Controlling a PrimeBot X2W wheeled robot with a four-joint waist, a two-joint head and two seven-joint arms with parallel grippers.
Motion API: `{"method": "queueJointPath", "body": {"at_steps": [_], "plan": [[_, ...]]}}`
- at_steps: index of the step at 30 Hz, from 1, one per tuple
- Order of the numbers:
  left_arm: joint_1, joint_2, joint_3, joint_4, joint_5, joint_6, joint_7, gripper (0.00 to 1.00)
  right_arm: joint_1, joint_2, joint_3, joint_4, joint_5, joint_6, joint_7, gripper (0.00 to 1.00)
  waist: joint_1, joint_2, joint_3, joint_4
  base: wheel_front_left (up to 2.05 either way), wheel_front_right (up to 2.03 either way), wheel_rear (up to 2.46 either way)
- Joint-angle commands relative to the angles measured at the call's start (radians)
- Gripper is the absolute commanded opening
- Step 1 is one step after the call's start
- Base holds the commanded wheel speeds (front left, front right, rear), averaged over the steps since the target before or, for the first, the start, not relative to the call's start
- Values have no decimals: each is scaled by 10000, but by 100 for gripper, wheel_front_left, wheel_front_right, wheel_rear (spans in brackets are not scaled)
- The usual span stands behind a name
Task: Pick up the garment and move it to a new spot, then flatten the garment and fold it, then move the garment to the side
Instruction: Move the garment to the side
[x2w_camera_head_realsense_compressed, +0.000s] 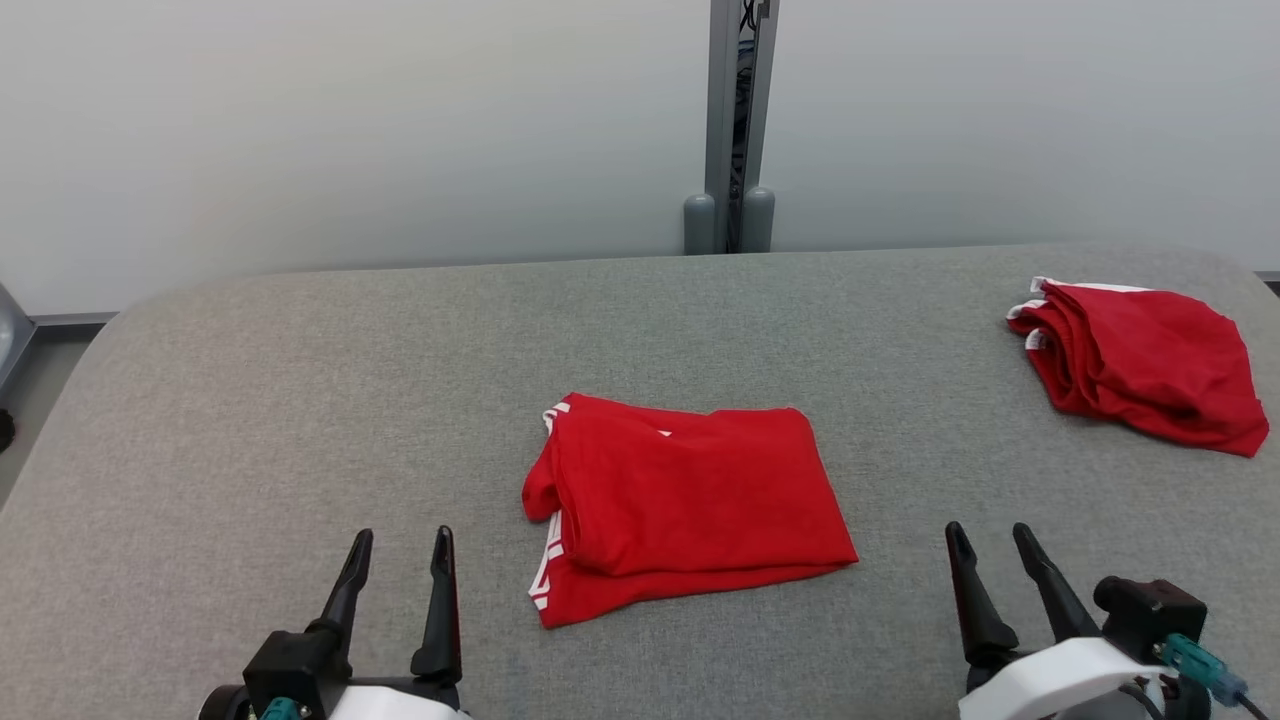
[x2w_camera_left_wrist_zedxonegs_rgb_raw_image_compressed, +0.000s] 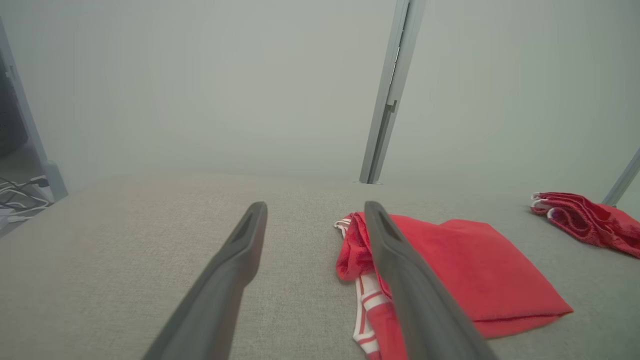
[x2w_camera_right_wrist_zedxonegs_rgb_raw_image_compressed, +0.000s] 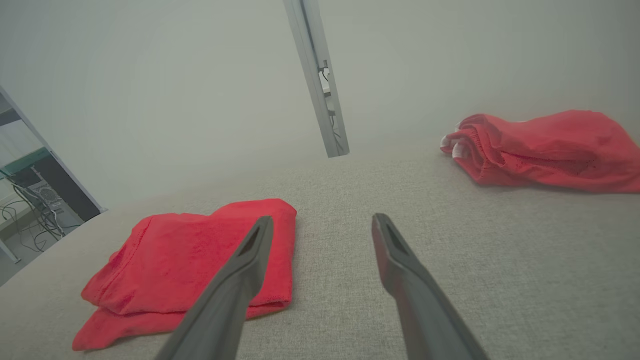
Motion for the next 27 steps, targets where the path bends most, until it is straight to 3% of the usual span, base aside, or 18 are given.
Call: {"method": "queueJointPath", "body": {"at_steps": [1, 11, 19, 27], "plan": [[-176, 38, -47, 19, 86, -75, -35, 100, -512, 74, 180, 713, 729, 1, -56, 100, 0, -1, 86, 96, 0, 0, 0], [-568, 41, -314, 38, 215, -131, -35, 100, -2372, -109, 1588, 3138, 3805, 1, -45, 100, 0, -1, 612, 811, 0, 0, 0], [-921, 37, -440, -59, 320, -186, -35, 100, -4142, -805, 2948, 4828, 5787, 1, 630, 100, 0, -1, 1281, 1591, 0, 0, 0], [-1207, 35, -521, -100, 331, -80, -35, 100, -4825, -1029, 3823, 5391, 6741, 1, 1150, 100, 0, -1, 1802, 1976, 0, 0, 0]]}}
